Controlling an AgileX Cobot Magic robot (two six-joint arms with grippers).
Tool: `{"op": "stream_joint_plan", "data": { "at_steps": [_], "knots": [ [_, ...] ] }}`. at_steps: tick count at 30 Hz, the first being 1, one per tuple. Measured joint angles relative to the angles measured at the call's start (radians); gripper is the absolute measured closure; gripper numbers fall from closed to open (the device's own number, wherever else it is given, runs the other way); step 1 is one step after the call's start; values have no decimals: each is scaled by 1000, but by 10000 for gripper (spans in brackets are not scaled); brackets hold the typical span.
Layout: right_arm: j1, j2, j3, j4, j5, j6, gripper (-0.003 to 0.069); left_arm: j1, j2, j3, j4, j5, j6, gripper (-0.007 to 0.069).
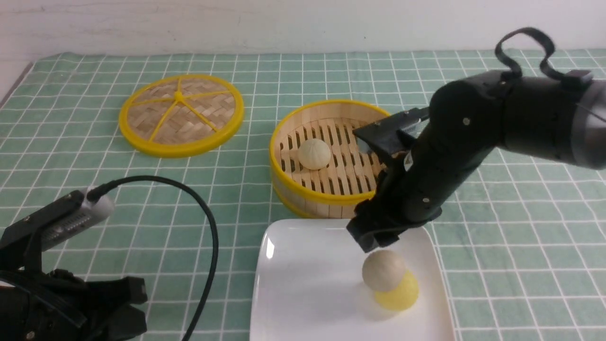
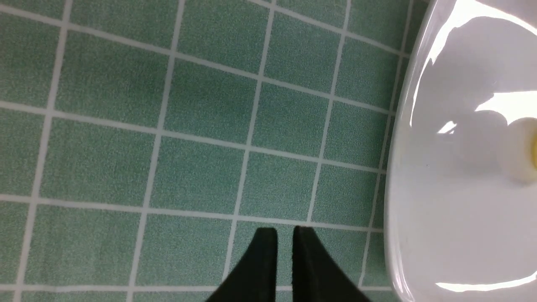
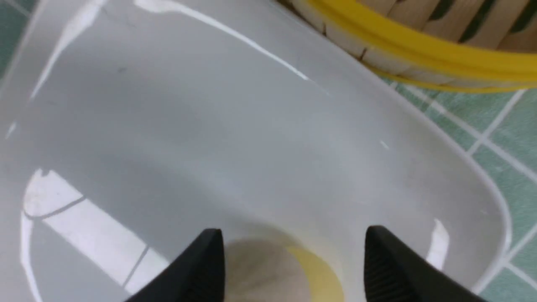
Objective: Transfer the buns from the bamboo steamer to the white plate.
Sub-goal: 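Reach into the bamboo steamer and grasp a bun with the left gripper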
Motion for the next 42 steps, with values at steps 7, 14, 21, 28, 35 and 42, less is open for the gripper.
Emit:
{"op": "stream_joint_plan", "data": {
  "at_steps": [7,14,21,28,35,42],
  "knots": [
    [0,-136,0,-60,24,0,260,0,0,0,0,-1,0,538],
    [0,-286,6,-132,117,0,426,0,0,0,0,-22,1,538],
    [0,-494,9,-236,305,0,658,0,0,-64,0,-22,33,538],
    [0,-671,13,-257,397,19,673,0,75,-295,-8,78,59,582],
    [0,-873,169,-274,360,23,673,-79,341,-588,-12,194,88,623],
    [0,-1023,415,-282,220,23,673,-269,712,-953,30,216,83,623]
  ]
}}
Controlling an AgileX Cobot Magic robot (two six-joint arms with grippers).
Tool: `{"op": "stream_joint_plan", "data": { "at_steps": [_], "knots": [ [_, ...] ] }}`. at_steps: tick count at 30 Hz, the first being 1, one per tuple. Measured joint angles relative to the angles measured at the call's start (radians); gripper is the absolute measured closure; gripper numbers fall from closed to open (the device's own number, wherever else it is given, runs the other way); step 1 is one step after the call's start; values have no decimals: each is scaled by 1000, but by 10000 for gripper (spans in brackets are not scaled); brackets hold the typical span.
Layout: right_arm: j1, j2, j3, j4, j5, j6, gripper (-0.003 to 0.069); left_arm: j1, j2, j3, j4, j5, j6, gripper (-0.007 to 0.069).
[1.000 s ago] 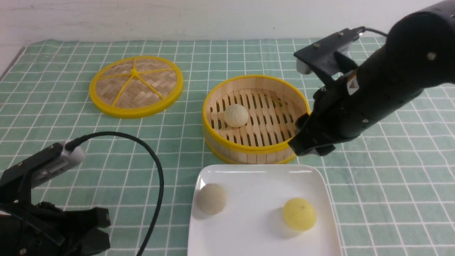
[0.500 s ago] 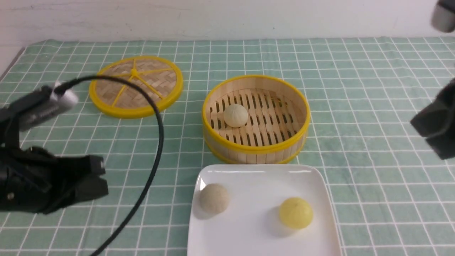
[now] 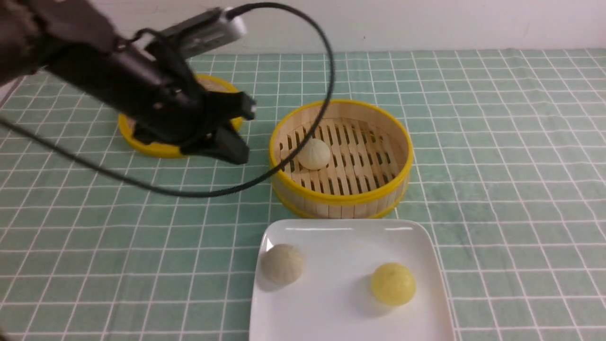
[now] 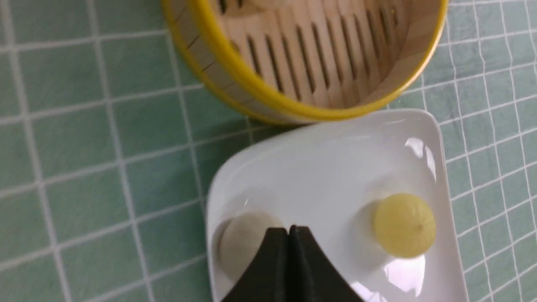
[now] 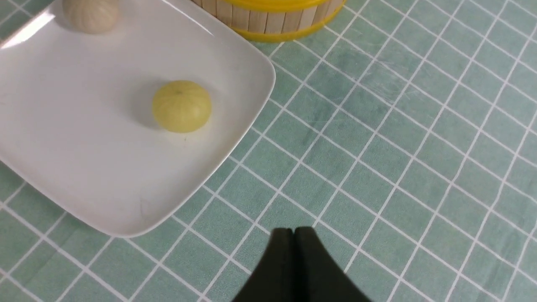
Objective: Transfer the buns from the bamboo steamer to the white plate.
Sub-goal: 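Reach into the bamboo steamer and grasp a bun with the left gripper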
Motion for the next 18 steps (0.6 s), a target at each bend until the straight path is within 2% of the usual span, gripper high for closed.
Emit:
{"op": "stream_joint_plan", "data": {
  "at_steps": [4,8,12,16,18],
  "knots": [
    [0,-32,100,-11,-54,1,670,-87,222,-241,69,10,-60,587],
    [0,-36,154,-32,-89,2,667,-150,422,-481,210,69,-170,487],
    [0,-36,189,-59,-116,3,665,-192,582,-692,364,109,-277,345],
    [0,-36,194,-69,-140,3,662,-204,652,-769,421,116,-301,280],
    [0,-36,196,-73,-161,3,660,-205,670,-777,430,119,-305,280]
  ]
}}
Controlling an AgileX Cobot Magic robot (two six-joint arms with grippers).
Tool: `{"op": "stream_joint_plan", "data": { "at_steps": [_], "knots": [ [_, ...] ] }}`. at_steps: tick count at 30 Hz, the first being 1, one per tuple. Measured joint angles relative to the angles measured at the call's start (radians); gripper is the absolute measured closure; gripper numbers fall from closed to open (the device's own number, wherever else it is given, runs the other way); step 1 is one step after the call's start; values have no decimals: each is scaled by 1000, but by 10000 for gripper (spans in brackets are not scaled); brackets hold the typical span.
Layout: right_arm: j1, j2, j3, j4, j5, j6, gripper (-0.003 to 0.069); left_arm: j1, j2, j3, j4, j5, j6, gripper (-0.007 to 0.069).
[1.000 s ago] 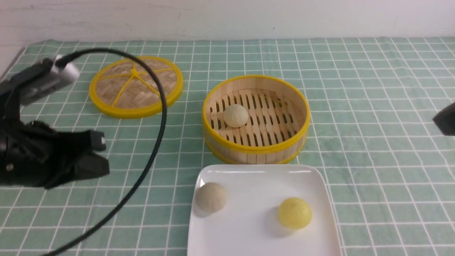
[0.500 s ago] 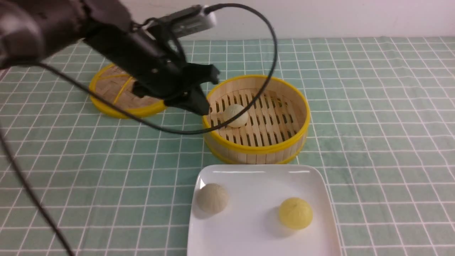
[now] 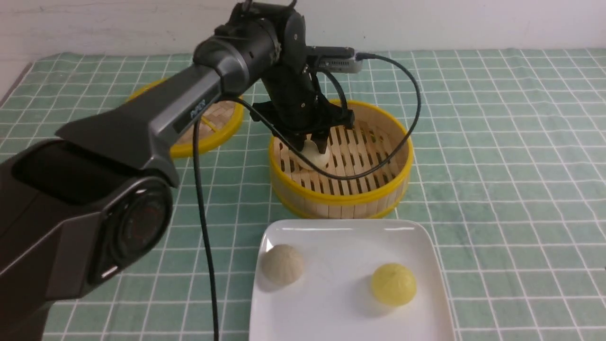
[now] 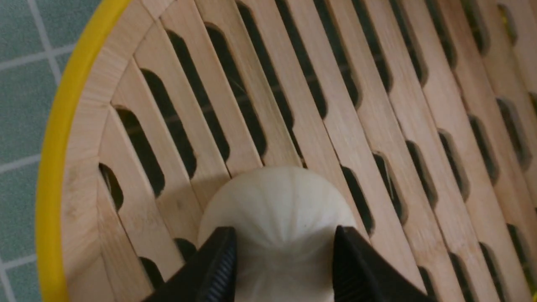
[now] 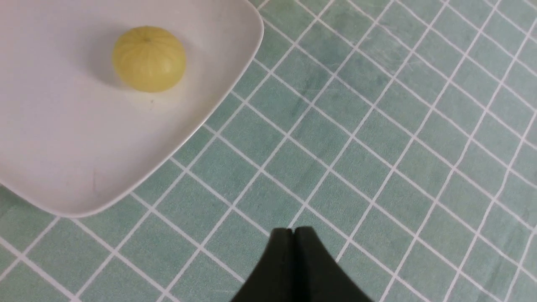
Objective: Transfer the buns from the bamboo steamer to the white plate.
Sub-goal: 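Reach into the bamboo steamer and grasp a bun with the left gripper, then carry the bun from the bamboo steamer to the plate with the left gripper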
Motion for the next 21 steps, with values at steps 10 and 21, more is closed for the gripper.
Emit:
{"op": "stream_joint_plan", "data": {
  "at_steps": [10,21],
  "knots": [
    [0,0,35,-5,-39,0,656,-3,-29,-6,-34,103,31,595],
    [0,-1,47,-5,-36,0,647,-26,-415,188,-139,148,102,597]
  ]
}}
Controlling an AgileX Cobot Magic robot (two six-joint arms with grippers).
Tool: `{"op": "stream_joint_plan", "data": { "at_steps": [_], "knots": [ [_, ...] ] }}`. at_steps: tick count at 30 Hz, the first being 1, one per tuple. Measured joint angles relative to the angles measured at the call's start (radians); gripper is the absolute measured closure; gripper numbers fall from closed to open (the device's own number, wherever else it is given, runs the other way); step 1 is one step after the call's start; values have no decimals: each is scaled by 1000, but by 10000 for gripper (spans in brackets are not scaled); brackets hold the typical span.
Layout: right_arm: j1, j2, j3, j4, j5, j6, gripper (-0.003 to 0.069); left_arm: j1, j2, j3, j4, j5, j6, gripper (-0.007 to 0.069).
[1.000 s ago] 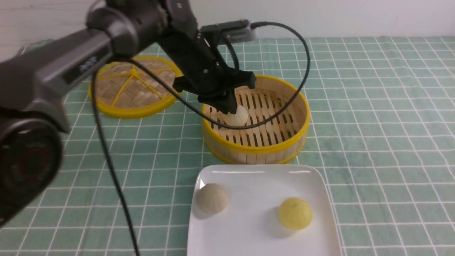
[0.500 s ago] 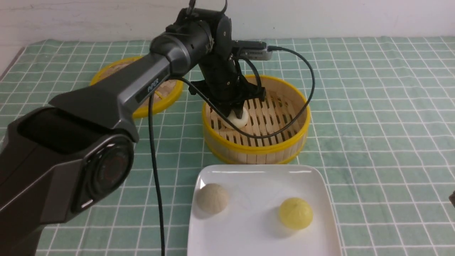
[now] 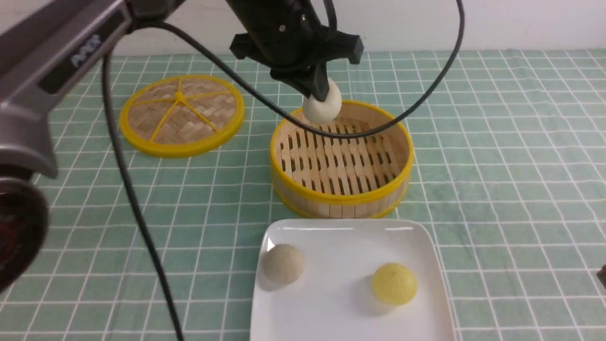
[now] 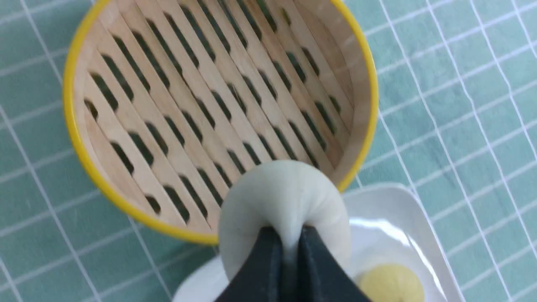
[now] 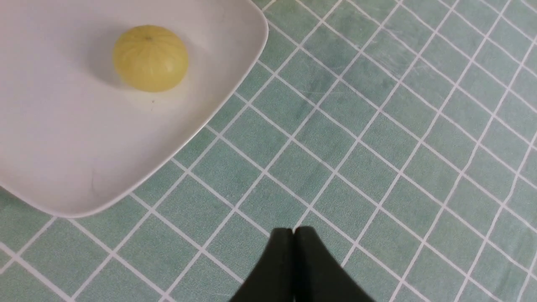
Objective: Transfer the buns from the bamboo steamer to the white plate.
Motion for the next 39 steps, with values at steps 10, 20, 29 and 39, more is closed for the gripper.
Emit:
{"op": "stream_joint_plan", "data": {
  "at_steps": [10,20,29,39],
  "knots": [
    [0,0,0,1,0,9,639,-174,12,476,35,-166,-14,581],
    [0,0,0,12,0,27,631,-195,41,489,235,-320,-258,390],
    [0,-48,-22,43,80,38,627,-195,31,489,206,-313,-286,166],
    [0,-370,-102,48,296,101,626,-196,-80,452,193,-301,-243,207]
  ]
}}
